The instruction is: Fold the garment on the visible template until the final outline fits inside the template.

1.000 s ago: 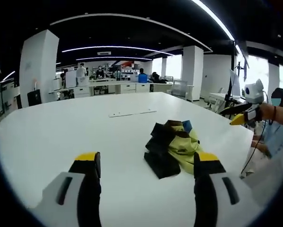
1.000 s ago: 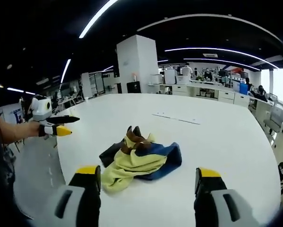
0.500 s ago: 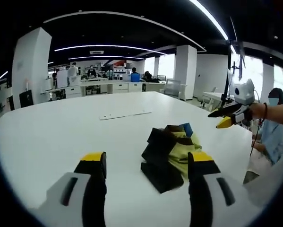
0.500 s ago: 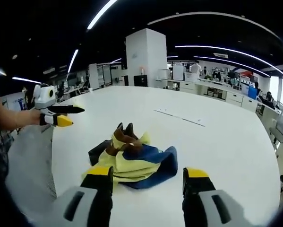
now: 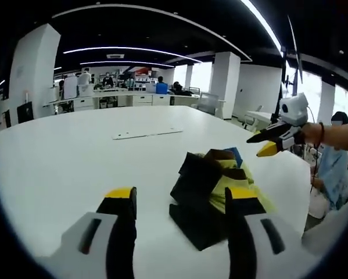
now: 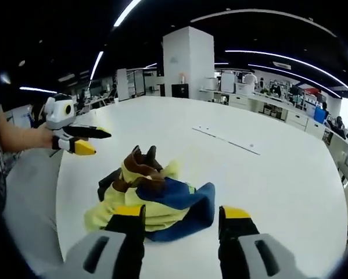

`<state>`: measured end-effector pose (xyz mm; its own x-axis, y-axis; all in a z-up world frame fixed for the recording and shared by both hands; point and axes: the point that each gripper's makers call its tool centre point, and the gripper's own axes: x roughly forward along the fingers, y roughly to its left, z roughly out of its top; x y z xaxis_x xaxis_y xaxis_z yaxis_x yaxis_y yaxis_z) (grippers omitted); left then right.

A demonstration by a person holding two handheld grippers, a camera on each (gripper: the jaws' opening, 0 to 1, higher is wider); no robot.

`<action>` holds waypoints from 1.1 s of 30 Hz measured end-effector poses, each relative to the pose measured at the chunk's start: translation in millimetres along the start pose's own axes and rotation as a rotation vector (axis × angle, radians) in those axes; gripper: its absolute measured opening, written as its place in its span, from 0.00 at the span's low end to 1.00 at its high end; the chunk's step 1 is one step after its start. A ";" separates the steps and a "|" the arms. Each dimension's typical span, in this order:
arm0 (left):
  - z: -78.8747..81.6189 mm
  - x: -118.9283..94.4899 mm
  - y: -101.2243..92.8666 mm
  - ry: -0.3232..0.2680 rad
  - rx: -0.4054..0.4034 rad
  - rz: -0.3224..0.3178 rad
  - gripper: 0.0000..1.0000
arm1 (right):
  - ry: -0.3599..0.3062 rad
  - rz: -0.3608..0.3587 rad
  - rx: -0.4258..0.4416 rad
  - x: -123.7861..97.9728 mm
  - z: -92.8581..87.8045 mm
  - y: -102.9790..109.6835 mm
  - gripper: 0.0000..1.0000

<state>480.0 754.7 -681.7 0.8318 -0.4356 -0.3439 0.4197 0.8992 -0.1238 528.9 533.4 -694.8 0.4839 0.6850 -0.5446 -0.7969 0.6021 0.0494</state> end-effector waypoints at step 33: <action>-43.4 94.4 -1.4 0.183 0.109 -0.102 0.22 | 0.157 0.077 -0.023 56.8 -18.4 -25.3 0.21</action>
<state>542.2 714.2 -754.4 0.7077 -0.5005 -0.4987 0.5435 0.8366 -0.0683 569.9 549.5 -742.4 0.3600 0.6555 -0.6639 -0.8386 0.5392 0.0776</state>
